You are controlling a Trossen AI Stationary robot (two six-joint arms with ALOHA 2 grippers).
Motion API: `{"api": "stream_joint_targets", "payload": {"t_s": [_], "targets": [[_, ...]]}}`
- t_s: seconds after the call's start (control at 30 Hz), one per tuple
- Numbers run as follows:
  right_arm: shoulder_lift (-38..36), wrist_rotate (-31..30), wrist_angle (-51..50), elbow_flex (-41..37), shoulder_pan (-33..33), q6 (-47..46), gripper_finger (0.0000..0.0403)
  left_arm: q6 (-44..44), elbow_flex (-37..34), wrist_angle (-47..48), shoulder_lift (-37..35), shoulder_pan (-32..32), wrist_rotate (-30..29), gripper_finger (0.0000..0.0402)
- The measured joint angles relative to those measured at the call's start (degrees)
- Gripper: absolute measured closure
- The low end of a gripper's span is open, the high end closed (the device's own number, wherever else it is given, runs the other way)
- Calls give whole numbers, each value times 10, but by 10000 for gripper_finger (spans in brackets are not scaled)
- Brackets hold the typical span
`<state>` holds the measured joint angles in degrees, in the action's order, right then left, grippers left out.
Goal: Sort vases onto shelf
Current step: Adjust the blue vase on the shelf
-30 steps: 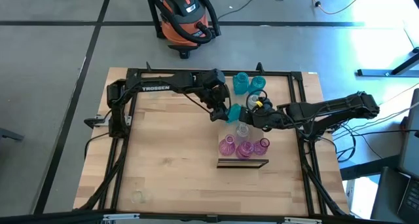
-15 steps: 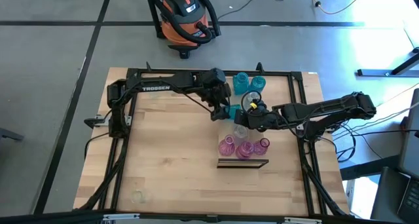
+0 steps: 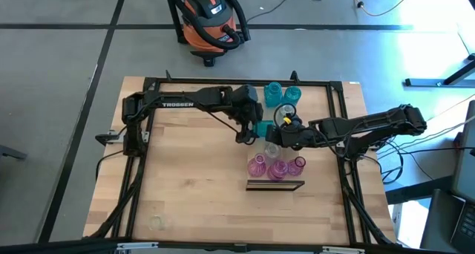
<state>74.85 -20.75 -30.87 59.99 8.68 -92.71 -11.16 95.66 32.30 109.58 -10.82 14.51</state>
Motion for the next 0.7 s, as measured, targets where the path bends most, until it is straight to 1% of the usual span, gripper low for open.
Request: {"api": "stream_joint_targets", "payload": {"t_s": [0.13, 0.23, 0.33, 0.43, 0.5, 0.7], "targets": [[0, -3, 5, 0, 0, 0, 386, -6, 0, -4, 6, 7, -33, 66], [-1, -6, 9, 0, 0, 1, 386, -13, 0, 0, 8, 8, -41, 74], [-1, -6, 7, 0, 0, 1, 386, -14, 0, -1, 8, 8, -46, 91], [-1, -5, 6, 0, 0, 2, 386, -14, 0, 0, 8, 8, -53, 117], [0, -7, 3, 0, -1, 3, 386, -14, 0, -6, 8, 9, -73, 133], [-3, -9, 7, -1, -1, 17, 386, -12, 0, -3, 8, 12, -93, 135]]}}
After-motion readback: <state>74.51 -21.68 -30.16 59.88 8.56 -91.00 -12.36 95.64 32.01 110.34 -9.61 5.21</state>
